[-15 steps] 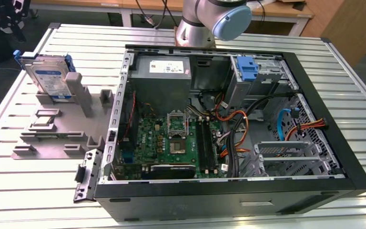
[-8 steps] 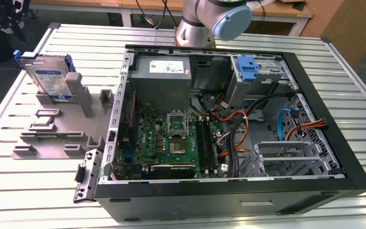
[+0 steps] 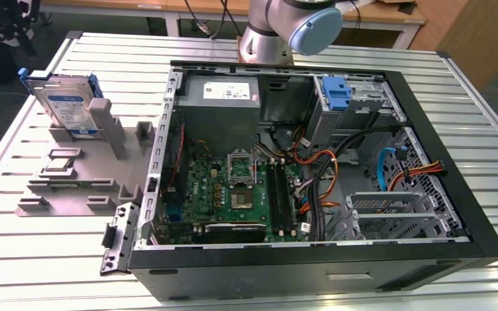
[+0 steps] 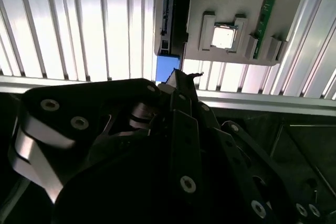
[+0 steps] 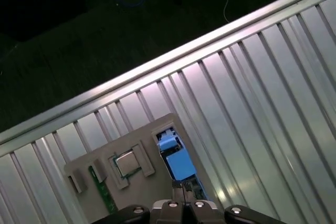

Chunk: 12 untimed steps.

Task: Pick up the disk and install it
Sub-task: 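Pick up the disk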

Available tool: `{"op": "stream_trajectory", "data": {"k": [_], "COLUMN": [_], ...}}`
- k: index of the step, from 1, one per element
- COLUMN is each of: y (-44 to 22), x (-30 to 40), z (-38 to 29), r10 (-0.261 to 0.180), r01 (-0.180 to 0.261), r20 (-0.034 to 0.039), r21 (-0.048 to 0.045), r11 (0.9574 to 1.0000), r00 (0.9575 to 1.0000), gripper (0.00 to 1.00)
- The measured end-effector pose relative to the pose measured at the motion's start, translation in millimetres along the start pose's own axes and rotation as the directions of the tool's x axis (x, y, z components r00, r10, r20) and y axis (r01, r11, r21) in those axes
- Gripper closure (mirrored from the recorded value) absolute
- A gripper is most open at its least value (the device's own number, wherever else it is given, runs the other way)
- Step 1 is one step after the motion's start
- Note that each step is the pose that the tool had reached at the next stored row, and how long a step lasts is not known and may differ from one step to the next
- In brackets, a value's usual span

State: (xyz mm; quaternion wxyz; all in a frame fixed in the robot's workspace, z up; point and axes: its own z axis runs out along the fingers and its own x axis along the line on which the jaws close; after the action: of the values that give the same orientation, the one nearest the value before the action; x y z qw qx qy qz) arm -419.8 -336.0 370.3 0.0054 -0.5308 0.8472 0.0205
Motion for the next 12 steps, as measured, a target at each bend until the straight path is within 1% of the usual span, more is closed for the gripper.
{"op": "stream_trajectory", "data": {"k": [3, 4, 12], "y": [0.0, 0.0, 0.0], "x": [0.0, 0.1, 0.0], "z": [0.4, 0.4, 0.4], "r10": [-0.047, -0.057, -0.064], "r01": [0.047, 0.057, 0.064], "r20": [-0.0013, -0.0015, -0.0017], "r21": [-0.0015, -0.0018, -0.002], "r11": [0.9989, 0.9984, 0.998], "r00": [0.9989, 0.9984, 0.998], "gripper": [0.9, 0.9, 0.9]}}
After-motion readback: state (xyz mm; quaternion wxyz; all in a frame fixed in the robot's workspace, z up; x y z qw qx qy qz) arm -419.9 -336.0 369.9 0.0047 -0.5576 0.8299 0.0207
